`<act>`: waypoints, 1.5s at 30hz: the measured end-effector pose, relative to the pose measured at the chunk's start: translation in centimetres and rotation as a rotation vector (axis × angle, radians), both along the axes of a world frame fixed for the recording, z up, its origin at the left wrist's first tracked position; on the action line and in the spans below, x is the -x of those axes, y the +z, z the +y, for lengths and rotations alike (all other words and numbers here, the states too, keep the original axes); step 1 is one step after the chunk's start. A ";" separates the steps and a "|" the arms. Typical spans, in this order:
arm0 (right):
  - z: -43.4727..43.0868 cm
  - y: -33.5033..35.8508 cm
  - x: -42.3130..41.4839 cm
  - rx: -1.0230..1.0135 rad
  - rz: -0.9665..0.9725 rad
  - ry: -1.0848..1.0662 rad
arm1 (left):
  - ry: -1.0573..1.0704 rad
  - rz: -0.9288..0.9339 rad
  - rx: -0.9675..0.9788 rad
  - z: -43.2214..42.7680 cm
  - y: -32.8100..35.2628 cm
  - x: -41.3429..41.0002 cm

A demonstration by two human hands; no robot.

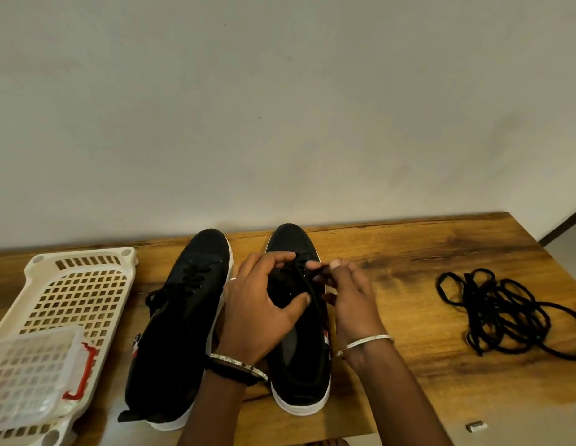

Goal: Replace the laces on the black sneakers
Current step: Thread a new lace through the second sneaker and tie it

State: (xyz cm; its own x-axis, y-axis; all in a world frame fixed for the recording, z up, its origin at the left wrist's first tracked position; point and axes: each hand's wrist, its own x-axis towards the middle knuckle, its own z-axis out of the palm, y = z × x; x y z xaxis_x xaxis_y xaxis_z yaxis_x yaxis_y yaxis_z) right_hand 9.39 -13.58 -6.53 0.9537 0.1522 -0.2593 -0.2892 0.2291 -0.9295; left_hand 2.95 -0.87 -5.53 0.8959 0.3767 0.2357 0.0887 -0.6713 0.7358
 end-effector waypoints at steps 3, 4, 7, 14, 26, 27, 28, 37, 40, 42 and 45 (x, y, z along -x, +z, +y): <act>-1.2 1.6 -0.6 -0.510 0.194 -0.028 | -0.025 0.061 -0.035 1.0 -0.3 0.3; -1.7 1.8 -0.8 -0.618 0.225 -0.042 | -0.029 0.073 -0.021 1.3 -0.4 0.4; -3.1 2.0 -1.4 -0.483 0.177 -0.070 | -0.056 0.076 0.040 1.7 -0.9 0.4; -4.9 0.8 -1.7 0.835 -0.595 0.292 | -0.055 0.098 0.165 2.1 -1.8 0.2; -4.3 3.3 -0.9 -0.659 0.137 0.266 | -0.073 0.133 0.301 2.2 -2.5 0.0; -4.4 3.4 -0.9 -0.721 0.184 0.261 | -0.077 0.135 0.314 2.2 -2.5 0.1; -4.5 3.4 -0.9 -0.720 0.205 0.245 | -0.079 0.141 0.325 2.2 -2.5 0.1; -5.0 1.1 -1.4 0.818 -0.537 0.369 | -0.034 0.150 0.241 2.2 -1.3 0.4; -5.0 0.8 -1.2 0.815 -0.545 0.527 | -0.030 0.177 0.226 2.6 -1.1 0.5; -5.3 1.0 -1.4 0.717 -0.524 0.537 | -0.024 0.196 0.221 2.7 -0.8 0.7; -5.4 2.2 -1.3 0.405 -0.372 0.460 | -0.004 0.177 0.300 2.7 -0.4 0.8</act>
State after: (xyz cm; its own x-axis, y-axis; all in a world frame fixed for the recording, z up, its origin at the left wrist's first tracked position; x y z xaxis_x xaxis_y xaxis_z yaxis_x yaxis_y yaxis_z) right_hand 10.70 -19.01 -4.35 0.8525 0.5203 -0.0506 0.0792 -0.2242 -0.9713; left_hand 2.17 1.85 -5.96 0.9147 0.4018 -0.0439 0.2299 -0.4279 0.8741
